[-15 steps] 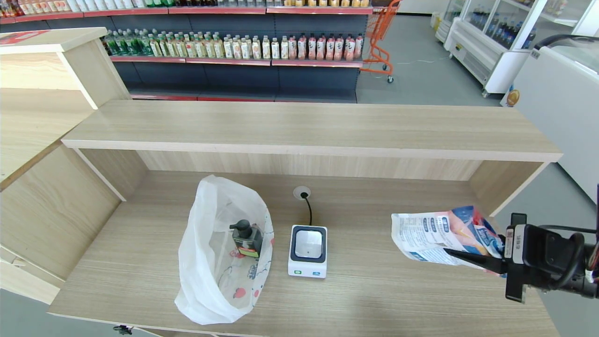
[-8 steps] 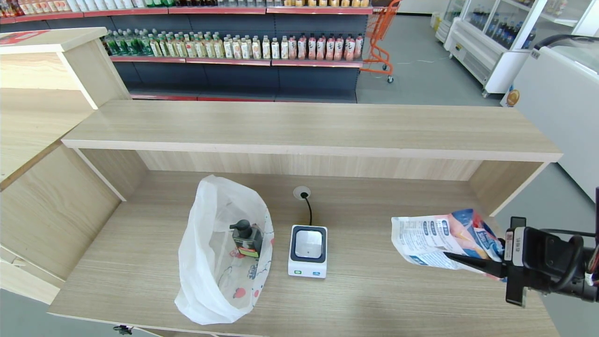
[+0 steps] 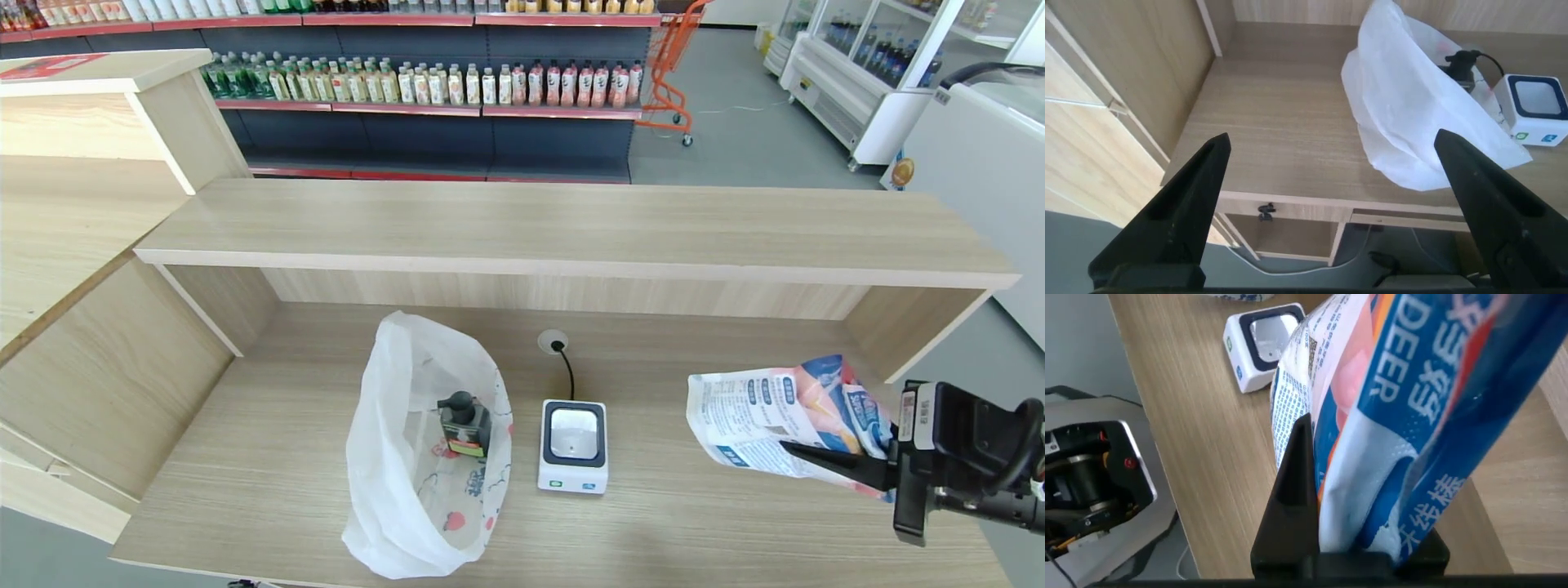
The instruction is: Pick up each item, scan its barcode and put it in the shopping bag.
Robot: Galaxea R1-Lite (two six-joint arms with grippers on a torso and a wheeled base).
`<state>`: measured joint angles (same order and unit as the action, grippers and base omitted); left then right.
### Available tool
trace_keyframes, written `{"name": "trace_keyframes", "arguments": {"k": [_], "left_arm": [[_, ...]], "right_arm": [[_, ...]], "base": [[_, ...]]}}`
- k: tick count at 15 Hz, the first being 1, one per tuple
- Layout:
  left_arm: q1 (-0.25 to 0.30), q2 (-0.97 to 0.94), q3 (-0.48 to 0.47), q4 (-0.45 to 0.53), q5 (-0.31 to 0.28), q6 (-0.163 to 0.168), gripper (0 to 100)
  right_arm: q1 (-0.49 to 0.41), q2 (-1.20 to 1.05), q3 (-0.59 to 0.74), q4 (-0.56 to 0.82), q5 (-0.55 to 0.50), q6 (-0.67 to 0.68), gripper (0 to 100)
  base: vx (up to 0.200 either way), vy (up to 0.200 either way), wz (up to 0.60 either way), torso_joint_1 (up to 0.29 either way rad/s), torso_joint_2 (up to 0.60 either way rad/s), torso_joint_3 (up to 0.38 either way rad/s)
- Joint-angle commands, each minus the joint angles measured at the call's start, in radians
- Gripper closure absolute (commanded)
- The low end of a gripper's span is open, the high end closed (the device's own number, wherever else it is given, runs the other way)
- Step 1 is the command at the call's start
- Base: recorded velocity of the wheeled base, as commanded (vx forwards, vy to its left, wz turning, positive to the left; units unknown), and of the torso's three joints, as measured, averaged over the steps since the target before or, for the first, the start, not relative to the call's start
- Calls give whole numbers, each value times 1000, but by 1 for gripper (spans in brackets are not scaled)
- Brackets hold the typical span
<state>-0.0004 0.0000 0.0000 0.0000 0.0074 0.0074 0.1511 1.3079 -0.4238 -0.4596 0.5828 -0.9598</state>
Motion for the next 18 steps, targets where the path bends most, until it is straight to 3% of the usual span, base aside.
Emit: {"name": "trace_keyframes", "arguments": {"k": [1, 7, 11, 18], "left_arm": [[0, 2, 0, 0, 0, 2, 0], [0, 2, 0, 0, 0, 6, 0], [0, 2, 0, 0, 0, -1, 0], [0, 2, 0, 0, 0, -1, 0]], "right_arm": [[-2, 5, -3, -2, 2, 18, 100], [-73, 218, -76, -57, 23, 15, 100], [-68, 424, -158, -218, 49, 15, 100], [-56, 630, -164, -395, 108, -28, 100]], "base": [[0, 200, 0, -7, -2, -2], [0, 200, 0, 5, 3, 2], [0, 0, 0, 0, 0, 0], [0, 0, 0, 0, 0, 0]]}}
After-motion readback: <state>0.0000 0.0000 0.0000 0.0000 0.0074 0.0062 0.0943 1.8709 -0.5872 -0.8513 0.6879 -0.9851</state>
